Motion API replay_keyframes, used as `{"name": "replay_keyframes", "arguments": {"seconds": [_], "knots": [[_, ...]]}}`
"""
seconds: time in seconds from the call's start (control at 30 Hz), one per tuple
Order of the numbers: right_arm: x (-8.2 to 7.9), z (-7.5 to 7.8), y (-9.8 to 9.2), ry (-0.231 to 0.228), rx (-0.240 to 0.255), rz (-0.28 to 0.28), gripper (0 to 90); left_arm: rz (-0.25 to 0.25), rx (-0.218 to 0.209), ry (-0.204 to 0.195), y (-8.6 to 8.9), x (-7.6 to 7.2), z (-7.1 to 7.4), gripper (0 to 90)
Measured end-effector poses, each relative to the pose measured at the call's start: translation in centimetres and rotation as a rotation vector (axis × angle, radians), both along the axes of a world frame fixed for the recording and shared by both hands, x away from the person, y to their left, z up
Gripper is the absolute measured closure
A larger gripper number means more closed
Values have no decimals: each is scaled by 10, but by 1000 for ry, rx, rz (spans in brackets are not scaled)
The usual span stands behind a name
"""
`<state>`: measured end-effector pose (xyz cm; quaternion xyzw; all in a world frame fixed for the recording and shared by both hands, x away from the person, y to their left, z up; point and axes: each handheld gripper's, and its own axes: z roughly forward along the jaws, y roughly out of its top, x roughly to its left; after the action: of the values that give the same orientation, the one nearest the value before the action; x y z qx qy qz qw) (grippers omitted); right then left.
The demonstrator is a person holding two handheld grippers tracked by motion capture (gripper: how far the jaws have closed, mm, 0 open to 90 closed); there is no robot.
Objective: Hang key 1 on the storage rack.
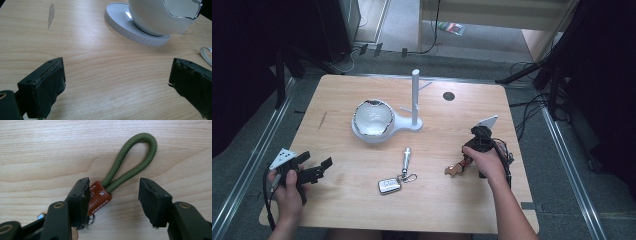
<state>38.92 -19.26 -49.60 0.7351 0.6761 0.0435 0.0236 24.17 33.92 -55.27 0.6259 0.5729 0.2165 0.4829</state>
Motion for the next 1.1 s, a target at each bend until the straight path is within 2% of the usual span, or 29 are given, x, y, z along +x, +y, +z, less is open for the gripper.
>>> {"name": "replay_keyframes", "arguments": {"seconds": [0.17,0.5,0.6,0.7,0.9,1.1], "knots": [[4,1,2,29,14,-13,519,-2,-1,1,0,0,0,11],[7,0,1,47,33,-32,473,-3,-3,0,0,0,0,11],[8,1,-1,75,84,-41,455,-3,-4,0,0,0,0,11],[7,1,3,79,65,-30,442,-2,-3,-1,0,0,0,11],[9,-7,6,123,91,-25,424,-3,-4,1,0,0,0,11],[10,-9,11,116,64,-29,440,-2,-7,1,0,0,0,11]]}}
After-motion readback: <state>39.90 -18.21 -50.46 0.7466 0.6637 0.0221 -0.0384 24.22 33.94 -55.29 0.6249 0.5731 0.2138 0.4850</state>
